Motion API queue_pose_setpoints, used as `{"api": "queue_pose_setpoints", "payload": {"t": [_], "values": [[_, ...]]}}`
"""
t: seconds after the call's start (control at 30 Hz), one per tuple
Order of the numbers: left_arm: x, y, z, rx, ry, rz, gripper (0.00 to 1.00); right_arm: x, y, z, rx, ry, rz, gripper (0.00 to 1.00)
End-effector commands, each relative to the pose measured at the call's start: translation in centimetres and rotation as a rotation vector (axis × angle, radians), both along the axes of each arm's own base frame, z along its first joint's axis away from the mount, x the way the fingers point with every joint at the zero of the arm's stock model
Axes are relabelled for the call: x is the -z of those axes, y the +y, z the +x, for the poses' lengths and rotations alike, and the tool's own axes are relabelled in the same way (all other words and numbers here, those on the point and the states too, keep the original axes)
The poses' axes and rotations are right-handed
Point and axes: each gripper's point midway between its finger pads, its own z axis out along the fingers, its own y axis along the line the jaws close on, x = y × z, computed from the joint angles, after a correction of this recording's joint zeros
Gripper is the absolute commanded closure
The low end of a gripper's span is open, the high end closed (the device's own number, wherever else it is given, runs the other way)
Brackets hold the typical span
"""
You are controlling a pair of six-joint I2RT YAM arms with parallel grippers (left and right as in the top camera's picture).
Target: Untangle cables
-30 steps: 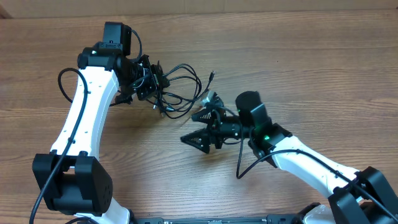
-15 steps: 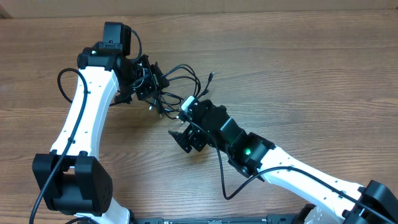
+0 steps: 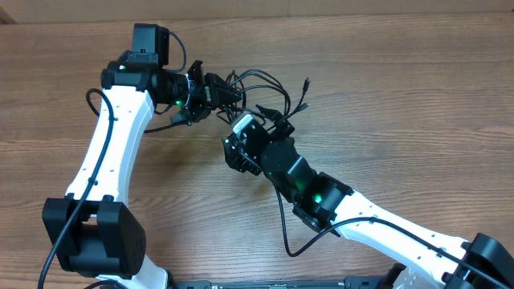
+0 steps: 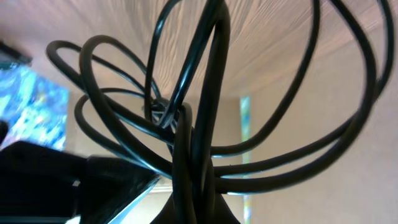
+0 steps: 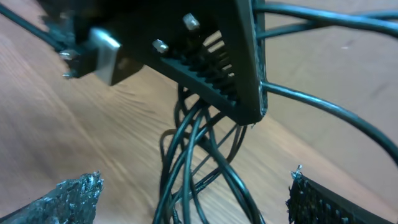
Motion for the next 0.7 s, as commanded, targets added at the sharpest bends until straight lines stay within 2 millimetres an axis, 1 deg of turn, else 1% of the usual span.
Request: {"api": "queue_pose_setpoints", "payload": {"t": [0.0,0.07,0.13,0.17,0.2,0.23,0.27,0.33,0.4,0.5,0.53,0.57,0.67], "values": [[-2.8,-1.7,-1.3,0.071,-0.005,-0.135,0.96,-1.1,-0.5,0.9,0.053,-0.052,-0.031,0.04],[-3.2,-1.9,-1.5,0.084,-0.002,-0.159,0.96,-0.5,-0.6,1.1,0.066,-0.046,-0.043,0.04],[-3.5,-2.1,-1.7,0.098,-0.006,-0.178,0.96,-0.2,-1.2,1.5,0.105,-0.052,-0.059,0.08],[-3.6,-2.2,-1.8,0.104,-0.010,-0.184,0.96,-0.3,-1.5,1.7,0.125,-0.057,-0.062,0.11],[-3.6,-2.2,-1.8,0.106,-0.009,-0.187,0.96,-0.3,-1.8,1.9,0.145,-0.062,-0.066,0.18],[-3.6,-2.2,-1.8,0.106,-0.009,-0.187,0.96,-0.3,-1.9,2.0,0.152,-0.064,-0.068,0.20],[-3.6,-2.3,-1.9,0.108,-0.010,-0.188,0.96,-0.4,-2.1,2.1,0.163,-0.069,-0.066,0.25],[-3.6,-2.3,-1.9,0.110,-0.009,-0.187,0.96,-0.7,-2.4,2.4,0.177,-0.076,-0.058,0.51],[-3.6,-2.3,-1.9,0.108,-0.010,-0.185,0.96,-0.8,-2.5,2.5,0.183,-0.076,-0.048,0.74],[-3.5,-2.3,-1.8,0.107,-0.010,-0.182,0.96,-0.8,-2.5,2.5,0.187,-0.071,-0.036,0.89],[-3.3,-2.2,-1.7,0.100,-0.010,-0.169,0.96,-0.8,-2.5,2.5,0.191,-0.063,-0.019,0.93],[-3.0,-2.0,-1.5,0.087,-0.010,-0.149,0.96,-0.8,-2.3,2.4,0.184,-0.060,-0.016,0.95],[-2.5,-1.7,-1.2,0.066,-0.008,-0.117,0.96,-0.6,-2.3,2.3,0.198,-0.031,0.029,0.96]]}}
